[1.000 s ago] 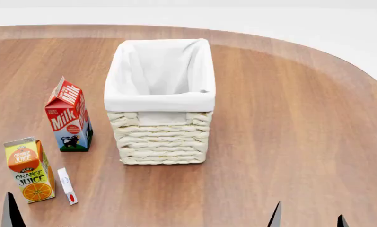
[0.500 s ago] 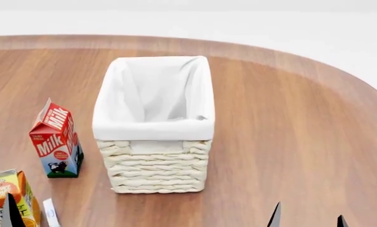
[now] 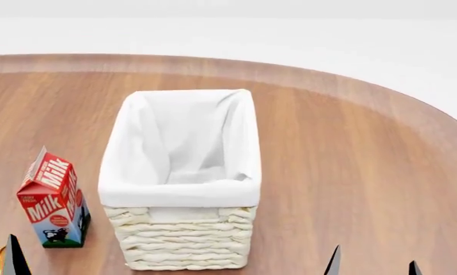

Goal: Pick up the alphabet soup, and put it in the basket.

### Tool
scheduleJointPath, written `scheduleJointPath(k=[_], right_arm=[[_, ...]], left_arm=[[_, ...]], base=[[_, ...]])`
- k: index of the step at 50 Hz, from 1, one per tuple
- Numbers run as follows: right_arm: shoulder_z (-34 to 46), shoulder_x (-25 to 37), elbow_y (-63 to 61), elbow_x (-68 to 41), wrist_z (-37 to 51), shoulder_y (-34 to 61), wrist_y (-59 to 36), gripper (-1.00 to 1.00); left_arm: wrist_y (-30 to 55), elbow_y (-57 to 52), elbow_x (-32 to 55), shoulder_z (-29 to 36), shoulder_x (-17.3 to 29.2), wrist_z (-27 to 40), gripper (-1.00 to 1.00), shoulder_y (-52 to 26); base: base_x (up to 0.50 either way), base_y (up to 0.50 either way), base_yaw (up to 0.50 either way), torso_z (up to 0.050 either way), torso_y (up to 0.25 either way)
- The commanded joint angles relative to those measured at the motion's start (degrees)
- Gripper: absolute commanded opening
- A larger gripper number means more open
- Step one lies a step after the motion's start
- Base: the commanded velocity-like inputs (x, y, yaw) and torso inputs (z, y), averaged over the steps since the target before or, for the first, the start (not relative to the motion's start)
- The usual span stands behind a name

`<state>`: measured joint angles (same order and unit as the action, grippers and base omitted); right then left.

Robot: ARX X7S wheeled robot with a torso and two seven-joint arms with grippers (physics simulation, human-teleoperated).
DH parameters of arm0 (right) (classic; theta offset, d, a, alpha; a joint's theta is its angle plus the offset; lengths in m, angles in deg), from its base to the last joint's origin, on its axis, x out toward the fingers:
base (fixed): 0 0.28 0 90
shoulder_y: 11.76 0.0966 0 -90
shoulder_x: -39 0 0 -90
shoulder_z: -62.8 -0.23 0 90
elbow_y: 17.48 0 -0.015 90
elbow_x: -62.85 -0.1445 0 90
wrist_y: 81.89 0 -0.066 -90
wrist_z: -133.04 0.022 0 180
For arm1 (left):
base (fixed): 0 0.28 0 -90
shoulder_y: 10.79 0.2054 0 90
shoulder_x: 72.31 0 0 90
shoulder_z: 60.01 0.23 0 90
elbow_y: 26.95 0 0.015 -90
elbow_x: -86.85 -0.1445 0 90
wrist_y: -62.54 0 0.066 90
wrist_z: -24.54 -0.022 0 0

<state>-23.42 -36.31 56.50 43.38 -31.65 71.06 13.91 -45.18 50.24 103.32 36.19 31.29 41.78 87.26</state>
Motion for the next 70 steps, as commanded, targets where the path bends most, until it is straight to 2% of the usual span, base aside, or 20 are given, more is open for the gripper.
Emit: scheduleJointPath(k=[1, 20, 23, 26, 32, 43, 55, 70], right_arm=[[0.2, 0.2, -0.1, -0.2, 0.2, -0.1, 0.2, 1.0], [1.1, 0.7, 0.6, -0.3, -0.2, 0.2, 0.5, 1.0], [2.0, 1.0, 2.1, 2.3, -1.7, 0.3, 4.2, 1.0], [1.6, 1.6, 2.5, 0.2, -2.7, 1.0, 3.7, 1.0], [3.4, 5.8, 2.0, -5.8, -11.2, 0.2, 4.1, 1.0], [9.2, 12.2, -0.5, -9.4, -25.0, -3.6, 6.1, 1.0], [13.0, 16.9, -2.9, -13.2, -35.8, -7.1, 9.4, 1.0], [16.0, 19.0, -3.2, -11.0, -40.7, -8.4, 10.4, 1.0]], left_arm=[[-0.3, 0.0, 0.0, 0.3, 0.2, 0.3, 1.0, 0.1], [-0.4, 0.0, 0.3, 0.5, 0.7, 0.6, 1.0, 0.0], [-0.3, 0.0, 0.3, 0.5, 0.8, 0.8, 1.0, 0.0], [-0.3, -0.3, 0.9, 0.1, 1.1, 1.0, 1.0, 0.1], [-0.4, -0.2, 0.9, -0.1, 1.2, 1.4, 1.0, 0.0], [-0.2, -0.1, 1.2, -0.1, 1.4, 1.7, 1.0, -0.1], [-0.4, -0.1, 1.0, 0.3, 1.6, 1.8, 1.0, 0.0], [-0.6, 0.2, 1.0, 0.6, 1.8, 2.1, 1.0, -0.3]], base=[[0.21, 0.0, 0.0, 0.0, 0.0], [0.07, 0.0, 0.0, 0.0, 0.0], [0.0, 0.0, 0.0, 0.0, 0.0], [0.0, 0.0, 0.0, 0.0, 0.0], [0.0, 0.0, 0.0, 0.0, 0.0], [0.0, 0.0, 0.0, 0.0, 0.0], [0.0, 0.0, 0.0, 0.0, 0.0], [0.0, 0.0, 0.0, 0.0, 0.0]])
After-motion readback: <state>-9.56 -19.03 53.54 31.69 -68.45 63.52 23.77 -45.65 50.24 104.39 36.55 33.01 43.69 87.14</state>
